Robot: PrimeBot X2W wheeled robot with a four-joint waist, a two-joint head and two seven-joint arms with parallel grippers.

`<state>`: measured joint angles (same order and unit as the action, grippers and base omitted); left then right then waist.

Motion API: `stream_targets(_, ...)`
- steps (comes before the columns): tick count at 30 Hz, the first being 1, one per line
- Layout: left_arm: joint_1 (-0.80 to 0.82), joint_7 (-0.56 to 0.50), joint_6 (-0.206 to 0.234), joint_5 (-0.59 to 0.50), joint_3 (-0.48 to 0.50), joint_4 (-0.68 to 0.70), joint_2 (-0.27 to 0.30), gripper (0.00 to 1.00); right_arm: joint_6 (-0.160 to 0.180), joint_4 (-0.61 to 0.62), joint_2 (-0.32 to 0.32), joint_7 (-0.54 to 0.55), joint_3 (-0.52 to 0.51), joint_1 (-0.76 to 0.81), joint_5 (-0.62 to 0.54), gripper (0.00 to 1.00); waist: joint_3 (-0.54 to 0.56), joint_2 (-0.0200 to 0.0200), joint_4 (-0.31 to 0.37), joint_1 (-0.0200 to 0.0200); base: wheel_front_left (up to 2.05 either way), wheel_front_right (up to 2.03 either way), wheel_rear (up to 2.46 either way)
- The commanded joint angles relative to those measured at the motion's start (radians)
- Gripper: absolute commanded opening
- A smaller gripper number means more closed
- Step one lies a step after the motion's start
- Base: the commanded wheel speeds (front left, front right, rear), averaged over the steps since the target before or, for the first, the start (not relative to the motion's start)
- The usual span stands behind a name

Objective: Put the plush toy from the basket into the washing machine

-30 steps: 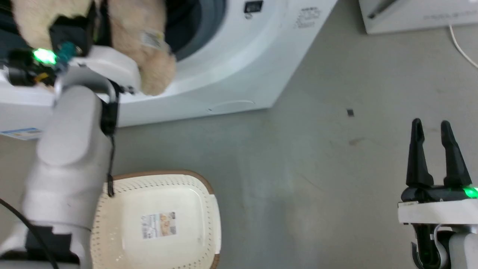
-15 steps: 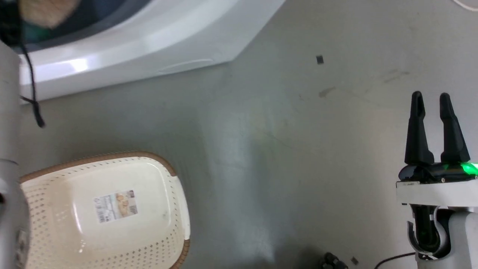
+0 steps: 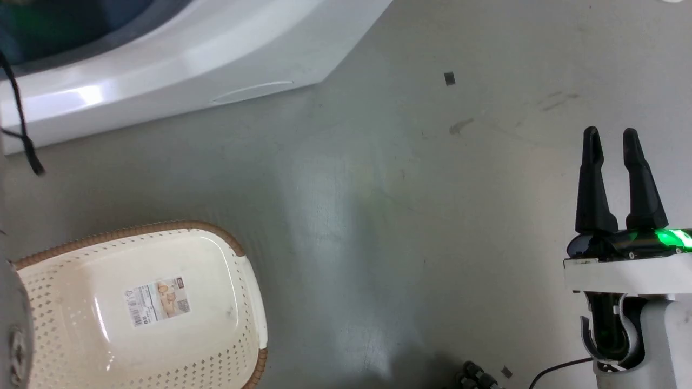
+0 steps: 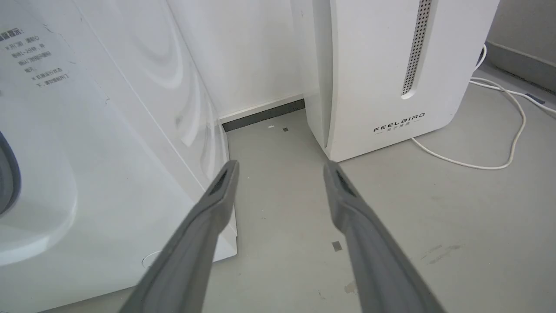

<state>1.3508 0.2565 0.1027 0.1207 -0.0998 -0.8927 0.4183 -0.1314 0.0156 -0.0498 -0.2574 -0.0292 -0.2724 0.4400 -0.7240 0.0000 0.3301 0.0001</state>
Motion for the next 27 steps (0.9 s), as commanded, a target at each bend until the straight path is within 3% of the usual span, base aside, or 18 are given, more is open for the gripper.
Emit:
stream_targets(1,-0.029,0.005,0.0,0.007,0.005,0.003,-0.007,1.0,0.001,-0.002,0.0,-0.004,-0.002,-0.014,-0.003,1.0,0.019,0.0,-0.01,-0.0001,0.0,0.0,0.0)
stream_targets(8,-0.186,0.005,0.018,0.029,0.035,0.066,-0.062,1.0,0.001,-0.013,0.0,-0.004,-0.025,0.006,-0.026,1.0,0.119,0.0,-0.056,-0.0001,0.0,0.0,0.0)
stream_targets(27,-0.755,0.005,0.078,-0.044,0.043,0.439,-0.226,1.0,0.001,-0.029,0.0,-0.004,-0.066,0.146,-0.165,1.0,0.424,0.0,-0.23,-0.0001,0.0,0.0,0.0)
